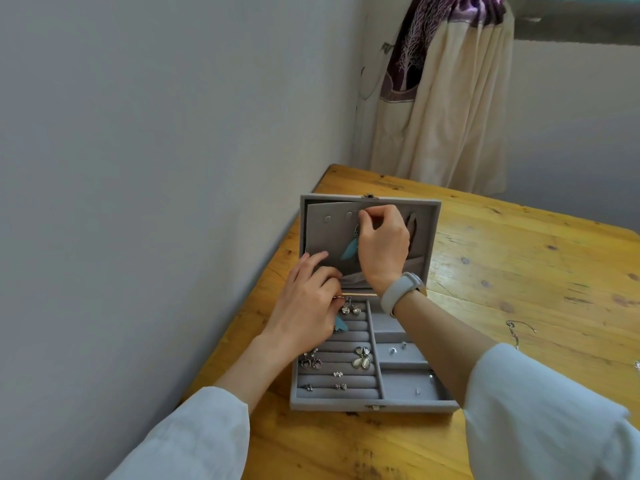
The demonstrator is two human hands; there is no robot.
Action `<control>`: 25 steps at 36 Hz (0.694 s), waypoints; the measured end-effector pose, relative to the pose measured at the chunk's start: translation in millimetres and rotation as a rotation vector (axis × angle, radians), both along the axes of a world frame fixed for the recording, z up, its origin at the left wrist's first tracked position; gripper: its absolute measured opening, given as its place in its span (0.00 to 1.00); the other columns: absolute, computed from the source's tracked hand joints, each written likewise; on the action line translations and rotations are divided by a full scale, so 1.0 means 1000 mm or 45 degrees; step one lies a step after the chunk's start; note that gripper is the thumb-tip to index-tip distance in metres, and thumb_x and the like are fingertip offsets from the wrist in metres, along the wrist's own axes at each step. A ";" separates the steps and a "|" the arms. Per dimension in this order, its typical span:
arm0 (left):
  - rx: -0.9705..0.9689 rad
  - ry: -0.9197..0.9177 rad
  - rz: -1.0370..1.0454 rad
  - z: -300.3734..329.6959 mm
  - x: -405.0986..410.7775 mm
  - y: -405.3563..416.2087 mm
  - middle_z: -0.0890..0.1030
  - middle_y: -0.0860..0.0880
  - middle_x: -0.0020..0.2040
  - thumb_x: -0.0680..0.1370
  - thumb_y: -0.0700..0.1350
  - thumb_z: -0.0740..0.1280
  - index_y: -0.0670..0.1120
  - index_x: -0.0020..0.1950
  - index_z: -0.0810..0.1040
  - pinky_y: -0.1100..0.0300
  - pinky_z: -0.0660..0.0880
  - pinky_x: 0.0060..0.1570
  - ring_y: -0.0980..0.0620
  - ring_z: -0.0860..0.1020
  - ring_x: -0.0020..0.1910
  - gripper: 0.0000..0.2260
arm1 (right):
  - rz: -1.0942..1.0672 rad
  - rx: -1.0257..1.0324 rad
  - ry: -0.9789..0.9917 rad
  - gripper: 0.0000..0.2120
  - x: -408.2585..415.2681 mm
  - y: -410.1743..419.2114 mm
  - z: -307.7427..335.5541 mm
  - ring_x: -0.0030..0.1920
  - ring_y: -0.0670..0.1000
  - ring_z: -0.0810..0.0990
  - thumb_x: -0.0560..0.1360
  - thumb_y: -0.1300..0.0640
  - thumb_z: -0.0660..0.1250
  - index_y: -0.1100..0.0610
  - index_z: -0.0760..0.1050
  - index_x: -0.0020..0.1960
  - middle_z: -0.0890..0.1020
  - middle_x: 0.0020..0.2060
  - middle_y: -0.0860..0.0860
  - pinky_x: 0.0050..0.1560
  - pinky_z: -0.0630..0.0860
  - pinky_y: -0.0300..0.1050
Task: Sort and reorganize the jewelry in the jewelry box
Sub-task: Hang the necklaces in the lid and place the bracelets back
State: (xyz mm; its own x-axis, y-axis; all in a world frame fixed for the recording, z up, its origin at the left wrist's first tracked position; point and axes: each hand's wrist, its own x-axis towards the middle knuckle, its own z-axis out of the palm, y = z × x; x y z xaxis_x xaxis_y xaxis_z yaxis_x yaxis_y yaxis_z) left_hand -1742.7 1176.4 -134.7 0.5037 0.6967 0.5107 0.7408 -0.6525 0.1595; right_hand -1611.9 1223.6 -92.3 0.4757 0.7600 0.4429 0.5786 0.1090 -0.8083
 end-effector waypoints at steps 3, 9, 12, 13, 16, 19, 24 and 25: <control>-0.011 0.007 -0.004 0.000 -0.001 0.000 0.81 0.46 0.52 0.70 0.41 0.72 0.41 0.46 0.81 0.48 0.60 0.68 0.43 0.69 0.65 0.07 | -0.010 -0.002 0.009 0.07 -0.001 0.002 -0.002 0.43 0.45 0.72 0.77 0.57 0.63 0.61 0.74 0.49 0.79 0.45 0.53 0.43 0.66 0.36; -0.012 0.010 0.007 0.000 0.000 0.000 0.81 0.46 0.52 0.70 0.41 0.72 0.41 0.47 0.81 0.48 0.60 0.68 0.43 0.70 0.65 0.07 | -0.036 0.022 0.007 0.07 -0.002 0.004 -0.004 0.43 0.44 0.72 0.77 0.57 0.63 0.60 0.75 0.50 0.79 0.46 0.53 0.43 0.64 0.33; -0.011 0.013 0.019 -0.001 0.000 0.001 0.80 0.46 0.52 0.70 0.41 0.72 0.41 0.47 0.81 0.49 0.59 0.68 0.44 0.69 0.65 0.07 | -0.045 0.076 -0.054 0.07 -0.003 0.004 -0.005 0.43 0.45 0.73 0.76 0.58 0.63 0.60 0.76 0.50 0.80 0.46 0.53 0.43 0.66 0.35; -0.010 0.013 0.021 -0.001 0.000 0.001 0.80 0.46 0.52 0.70 0.41 0.72 0.41 0.47 0.81 0.50 0.58 0.68 0.44 0.69 0.65 0.07 | -0.046 0.102 -0.084 0.07 -0.004 0.004 -0.006 0.43 0.46 0.74 0.76 0.58 0.63 0.60 0.77 0.50 0.80 0.46 0.54 0.42 0.66 0.36; -0.009 0.005 0.019 -0.001 0.001 0.000 0.80 0.46 0.52 0.71 0.41 0.72 0.42 0.47 0.81 0.51 0.58 0.68 0.44 0.69 0.65 0.07 | -0.040 0.181 -0.175 0.07 -0.005 0.003 -0.008 0.42 0.51 0.78 0.76 0.60 0.64 0.61 0.79 0.50 0.80 0.46 0.55 0.40 0.68 0.39; -0.006 0.004 0.014 -0.002 0.001 0.000 0.80 0.46 0.52 0.71 0.41 0.71 0.42 0.47 0.81 0.51 0.57 0.68 0.44 0.69 0.65 0.07 | -0.024 0.224 -0.256 0.08 -0.005 0.003 -0.012 0.41 0.53 0.79 0.75 0.60 0.64 0.60 0.80 0.50 0.80 0.45 0.55 0.38 0.71 0.41; -0.003 0.007 0.017 -0.002 -0.001 0.000 0.80 0.46 0.53 0.72 0.42 0.70 0.41 0.48 0.81 0.51 0.55 0.69 0.44 0.68 0.66 0.07 | 0.083 0.256 -0.450 0.10 -0.003 0.000 -0.024 0.41 0.54 0.77 0.74 0.61 0.65 0.59 0.79 0.55 0.78 0.44 0.56 0.34 0.73 0.42; -0.007 0.003 0.013 -0.003 -0.001 -0.001 0.80 0.46 0.53 0.72 0.41 0.70 0.41 0.48 0.81 0.51 0.55 0.69 0.44 0.68 0.66 0.07 | 0.111 0.259 -0.484 0.12 -0.002 -0.001 -0.026 0.42 0.55 0.77 0.74 0.63 0.65 0.58 0.78 0.56 0.78 0.44 0.57 0.33 0.74 0.43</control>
State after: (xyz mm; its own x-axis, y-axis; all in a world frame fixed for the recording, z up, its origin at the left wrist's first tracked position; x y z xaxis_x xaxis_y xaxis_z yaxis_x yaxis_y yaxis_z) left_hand -1743.9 1175.9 -137.3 0.4976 0.7050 0.5054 0.7480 -0.6437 0.1616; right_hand -1613.6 1222.3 -117.9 0.1881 0.6692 0.7189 0.8124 0.3053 -0.4968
